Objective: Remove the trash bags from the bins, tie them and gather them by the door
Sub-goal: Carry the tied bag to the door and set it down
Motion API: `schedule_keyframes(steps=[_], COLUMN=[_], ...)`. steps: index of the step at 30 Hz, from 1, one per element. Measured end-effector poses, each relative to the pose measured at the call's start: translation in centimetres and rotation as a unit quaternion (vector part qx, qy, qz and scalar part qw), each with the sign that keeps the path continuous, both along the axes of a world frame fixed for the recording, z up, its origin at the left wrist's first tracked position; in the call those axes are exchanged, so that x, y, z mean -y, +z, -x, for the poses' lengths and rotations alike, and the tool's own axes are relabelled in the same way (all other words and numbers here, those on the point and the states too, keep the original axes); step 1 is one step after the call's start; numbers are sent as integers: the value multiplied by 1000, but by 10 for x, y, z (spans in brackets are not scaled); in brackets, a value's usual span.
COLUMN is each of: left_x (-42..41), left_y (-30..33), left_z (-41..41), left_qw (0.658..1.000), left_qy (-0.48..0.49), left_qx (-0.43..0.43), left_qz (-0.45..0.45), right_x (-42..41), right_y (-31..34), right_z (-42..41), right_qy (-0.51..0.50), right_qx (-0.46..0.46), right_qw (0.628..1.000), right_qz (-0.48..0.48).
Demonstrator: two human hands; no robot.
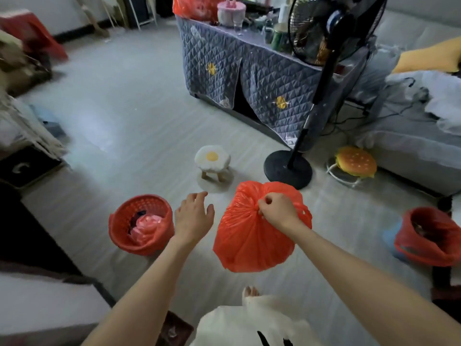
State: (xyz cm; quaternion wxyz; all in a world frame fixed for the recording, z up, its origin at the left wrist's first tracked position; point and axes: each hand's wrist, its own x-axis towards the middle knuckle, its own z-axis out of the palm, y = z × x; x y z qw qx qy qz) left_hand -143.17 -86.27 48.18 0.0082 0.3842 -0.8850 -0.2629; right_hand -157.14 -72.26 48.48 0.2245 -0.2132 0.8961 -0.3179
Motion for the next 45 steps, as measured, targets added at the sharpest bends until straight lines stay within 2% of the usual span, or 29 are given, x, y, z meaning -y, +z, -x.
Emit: schedule_keyframes(steps=[7,13,21,29,31,34,41,45], left_x=[153,353,614,866,954,1029,1242,1380], left_y=[6,-8,22,8,5,16,42,32], left_z=[93,172,278,390,434,470,571,642], left_qw=[992,984,987,988,987,986,985,983], left_qy=[122,176,160,146,149,141,127,119], left_qx=[-7,-12,-6,17,27,35,49,49], left_qz=[-17,-10,24,37,53,77,110,131], right_x=[185,389,654,919,1008,1082,1306,1441], right_y=[0,-30,1,5,0,8,20,10], right_z=[128,233,326,435,479,515,633,707], right_qy=[86,86,91,135,134,144,177,177], right_qx=[16,25,55,63,70,74,-13,-23], right_qw=[996,996,994,989,988,986,984,984], right_qz=[-19,-9,-10,17,26,32,-26,-23])
